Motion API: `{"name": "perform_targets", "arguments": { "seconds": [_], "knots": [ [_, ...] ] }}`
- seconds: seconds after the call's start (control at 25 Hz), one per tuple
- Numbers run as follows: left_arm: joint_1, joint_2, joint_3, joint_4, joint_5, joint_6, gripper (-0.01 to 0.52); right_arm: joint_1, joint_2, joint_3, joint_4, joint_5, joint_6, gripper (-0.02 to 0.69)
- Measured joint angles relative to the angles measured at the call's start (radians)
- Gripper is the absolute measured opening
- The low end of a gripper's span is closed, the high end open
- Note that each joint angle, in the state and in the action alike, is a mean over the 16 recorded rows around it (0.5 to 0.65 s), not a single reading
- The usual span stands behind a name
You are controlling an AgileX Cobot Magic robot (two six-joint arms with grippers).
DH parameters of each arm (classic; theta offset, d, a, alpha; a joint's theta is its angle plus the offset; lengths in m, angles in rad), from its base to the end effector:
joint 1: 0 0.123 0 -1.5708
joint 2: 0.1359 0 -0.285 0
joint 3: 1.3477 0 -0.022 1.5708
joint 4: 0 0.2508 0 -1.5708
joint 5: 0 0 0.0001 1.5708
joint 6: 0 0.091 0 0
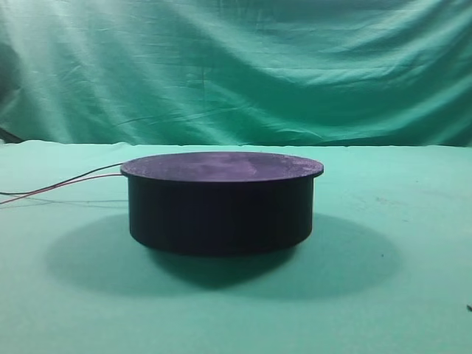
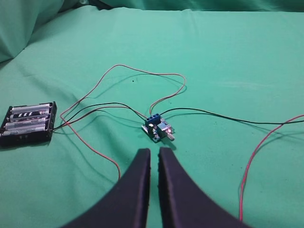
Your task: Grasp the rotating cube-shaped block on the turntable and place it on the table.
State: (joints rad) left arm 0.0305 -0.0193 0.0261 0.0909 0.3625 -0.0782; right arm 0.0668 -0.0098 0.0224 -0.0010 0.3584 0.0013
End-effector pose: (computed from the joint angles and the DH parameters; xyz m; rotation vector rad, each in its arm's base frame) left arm 0.0524 0.0045 0.1729 -0.0443 1.8512 0.0558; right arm 0.0529 0.0035 0.1739 -0.0614 1.8538 0.0464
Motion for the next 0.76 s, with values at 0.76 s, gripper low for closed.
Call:
{"name": "perform_targets", "arguments": {
  "seconds": [0.76],
  "knots": [
    [0.0,0.0,0.0,0.0,0.0,0.0,0.0,0.0,0.0,0.004,0.004,0.013,0.001,0.0]
  ]
}}
